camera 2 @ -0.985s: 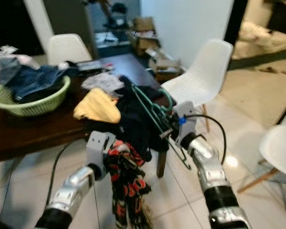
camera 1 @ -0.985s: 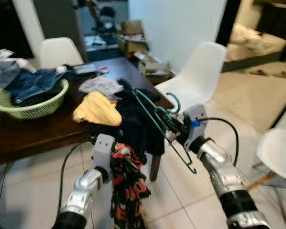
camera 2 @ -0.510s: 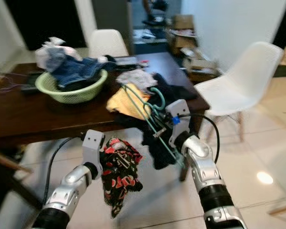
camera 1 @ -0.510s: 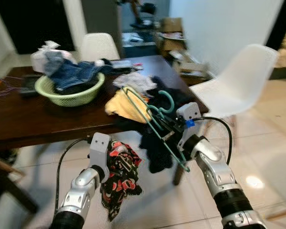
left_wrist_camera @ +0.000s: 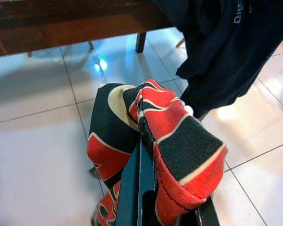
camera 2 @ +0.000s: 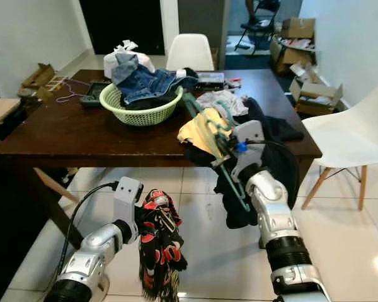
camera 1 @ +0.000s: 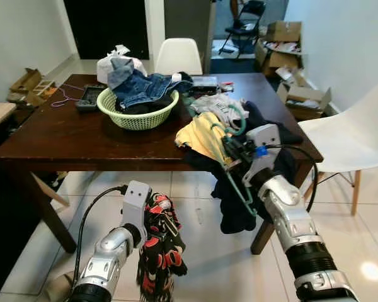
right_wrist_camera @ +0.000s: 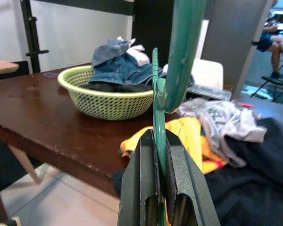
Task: Hang hanger
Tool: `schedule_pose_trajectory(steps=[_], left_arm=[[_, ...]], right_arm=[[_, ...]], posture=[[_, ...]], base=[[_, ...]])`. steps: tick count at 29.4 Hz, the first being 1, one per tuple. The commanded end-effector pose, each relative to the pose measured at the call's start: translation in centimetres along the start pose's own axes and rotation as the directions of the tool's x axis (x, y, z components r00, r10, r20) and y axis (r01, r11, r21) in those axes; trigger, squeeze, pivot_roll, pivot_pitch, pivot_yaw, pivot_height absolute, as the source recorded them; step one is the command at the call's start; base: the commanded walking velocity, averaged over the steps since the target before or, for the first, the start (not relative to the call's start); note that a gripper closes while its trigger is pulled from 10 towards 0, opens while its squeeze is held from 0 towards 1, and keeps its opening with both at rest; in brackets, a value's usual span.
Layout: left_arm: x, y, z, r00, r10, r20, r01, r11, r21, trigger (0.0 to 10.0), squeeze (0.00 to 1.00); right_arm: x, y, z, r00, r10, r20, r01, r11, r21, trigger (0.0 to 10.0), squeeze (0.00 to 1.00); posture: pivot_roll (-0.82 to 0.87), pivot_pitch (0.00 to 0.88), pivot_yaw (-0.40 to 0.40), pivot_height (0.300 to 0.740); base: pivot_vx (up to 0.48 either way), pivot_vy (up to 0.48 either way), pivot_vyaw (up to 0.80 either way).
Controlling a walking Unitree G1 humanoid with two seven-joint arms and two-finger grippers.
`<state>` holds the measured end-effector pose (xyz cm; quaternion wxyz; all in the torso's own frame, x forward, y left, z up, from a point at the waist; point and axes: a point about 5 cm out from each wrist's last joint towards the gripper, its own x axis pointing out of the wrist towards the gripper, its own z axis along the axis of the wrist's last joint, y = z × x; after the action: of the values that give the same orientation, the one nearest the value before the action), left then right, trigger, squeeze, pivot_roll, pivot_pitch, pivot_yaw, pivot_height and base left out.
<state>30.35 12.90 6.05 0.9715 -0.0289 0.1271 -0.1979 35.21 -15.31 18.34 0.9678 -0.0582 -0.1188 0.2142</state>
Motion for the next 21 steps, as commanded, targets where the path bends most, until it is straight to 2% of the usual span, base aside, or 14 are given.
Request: schedule_pose_trajectory(steps=[1,13,15,18,21], left_arm=[[0.1,-0.1,0.5,1.000,-0.009,0.019,0.009,1.000,0.005,10.0,0.00],[0.0,-0.3,0.5,0.999,-0.034,0.016,0.034,0.999,0.017,10.0,0.00],[0.0,-0.3,0.5,0.999,-0.036,0.015,0.036,0.999,0.017,10.0,0.00],[0.0,-0.4,0.5,0.999,-0.042,0.015,0.042,0.999,0.017,10.0,0.00],[-0.1,-0.4,0.4,0.999,-0.040,0.012,0.040,0.999,0.020,10.0,0.00]], right_arm=[[0.1,0.1,0.1,1.000,-0.001,0.003,0.001,1.000,-0.004,10.0,0.00],[1.1,0.3,2.1,0.998,-0.013,0.058,0.014,1.000,-0.021,10.0,0.00],[1.5,0.7,2.4,0.999,0.007,0.050,-0.006,1.000,-0.007,10.0,0.00],[2.1,1.9,2.6,0.997,0.072,0.023,-0.074,0.995,0.070,10.0,0.00],[2.4,2.6,2.5,0.992,0.120,-0.041,-0.114,0.986,0.126,10.0,0.00]], posture=[[0.02,0.000,-0.018,0.740],[0.02,0.000,-0.014,0.740],[0.02,0.000,-0.016,0.740],[0.02,0.000,-0.018,0.740],[0.03,0.000,-0.022,0.740]], base=[[0.364,0.000,0.00],[0.390,0.000,0.00],[0.398,0.000,0.00],[0.361,0.000,0.00],[0.000,0.000,0.00]])
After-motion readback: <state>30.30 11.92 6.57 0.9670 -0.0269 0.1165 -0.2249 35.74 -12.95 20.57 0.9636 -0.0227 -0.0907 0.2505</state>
